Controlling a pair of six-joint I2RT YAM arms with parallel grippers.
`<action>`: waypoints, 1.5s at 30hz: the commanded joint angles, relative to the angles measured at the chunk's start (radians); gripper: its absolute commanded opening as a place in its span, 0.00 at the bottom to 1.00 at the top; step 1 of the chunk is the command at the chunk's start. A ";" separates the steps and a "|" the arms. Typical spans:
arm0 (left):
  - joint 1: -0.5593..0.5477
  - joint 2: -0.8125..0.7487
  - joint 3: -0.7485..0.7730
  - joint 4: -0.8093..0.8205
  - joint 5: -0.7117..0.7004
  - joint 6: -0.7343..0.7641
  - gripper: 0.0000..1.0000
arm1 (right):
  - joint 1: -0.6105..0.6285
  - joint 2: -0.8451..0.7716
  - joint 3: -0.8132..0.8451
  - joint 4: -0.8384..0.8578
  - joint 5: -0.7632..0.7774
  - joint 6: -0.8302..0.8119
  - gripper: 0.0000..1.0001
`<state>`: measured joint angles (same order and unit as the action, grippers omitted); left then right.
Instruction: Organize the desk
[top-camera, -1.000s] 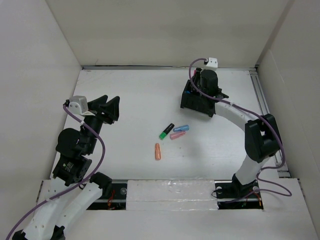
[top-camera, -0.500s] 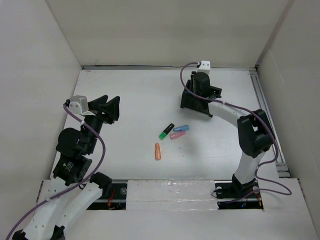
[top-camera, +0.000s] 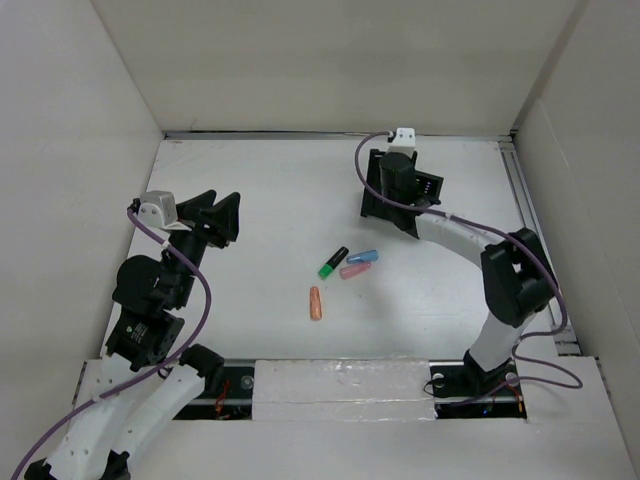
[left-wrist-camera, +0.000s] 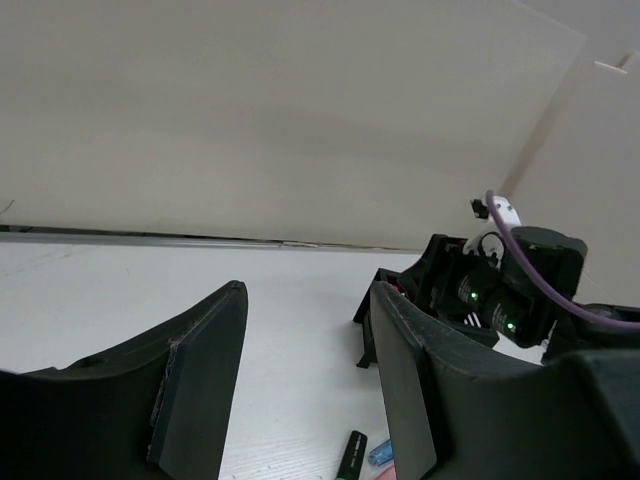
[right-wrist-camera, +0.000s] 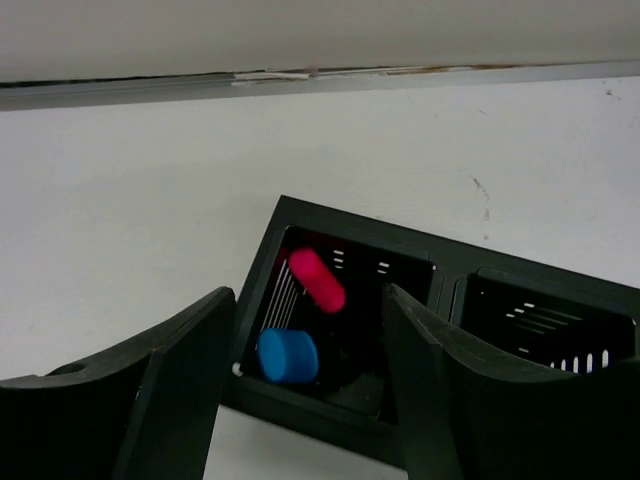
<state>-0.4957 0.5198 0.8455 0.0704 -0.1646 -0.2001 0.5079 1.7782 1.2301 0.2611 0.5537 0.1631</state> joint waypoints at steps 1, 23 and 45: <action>-0.001 0.002 0.003 0.049 0.008 -0.005 0.48 | 0.040 -0.124 -0.021 0.017 0.000 0.041 0.66; -0.001 -0.006 0.003 0.055 0.020 -0.007 0.48 | 0.354 -0.188 -0.322 -0.184 -0.353 0.202 0.63; -0.001 0.006 0.001 0.049 0.011 -0.005 0.48 | 0.261 0.033 -0.241 -0.088 -0.483 0.290 0.76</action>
<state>-0.4957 0.5198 0.8455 0.0704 -0.1608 -0.2005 0.7670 1.7840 0.9409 0.1429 0.0490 0.4530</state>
